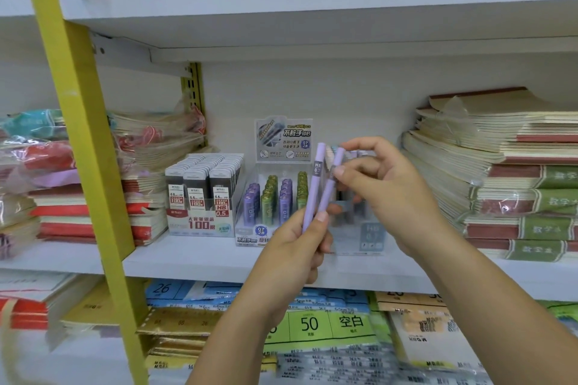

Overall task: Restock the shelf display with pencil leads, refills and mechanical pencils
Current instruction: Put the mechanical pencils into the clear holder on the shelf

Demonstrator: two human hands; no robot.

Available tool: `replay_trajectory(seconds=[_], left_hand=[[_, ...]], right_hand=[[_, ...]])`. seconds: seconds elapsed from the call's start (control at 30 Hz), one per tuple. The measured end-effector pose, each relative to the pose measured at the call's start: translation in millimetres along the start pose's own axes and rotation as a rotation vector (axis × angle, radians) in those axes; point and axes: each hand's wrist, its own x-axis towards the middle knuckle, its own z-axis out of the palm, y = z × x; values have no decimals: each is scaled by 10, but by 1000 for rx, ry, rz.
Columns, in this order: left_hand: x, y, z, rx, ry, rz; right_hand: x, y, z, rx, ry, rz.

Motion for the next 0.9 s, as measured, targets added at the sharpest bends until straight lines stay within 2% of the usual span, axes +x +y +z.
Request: replay_trajectory(seconds=[0.13, 0.27, 0.4, 0.57, 0.9], left_hand=[[10, -15, -59, 3, 85, -7], [52, -43, -123, -21, 157, -24], [71, -56, -142, 0, 165, -26], [58, -79, -113, 74, 198, 25], [30, -85, -99, 132, 204, 94]], right_hand=[[59, -73, -137, 89, 287, -136], [79, -149, -314, -61, 396, -382], [93, -96, -346, -315, 343, -462], [122, 107, -314, -526, 217, -326], [153, 223, -334, -585, 156, -240]])
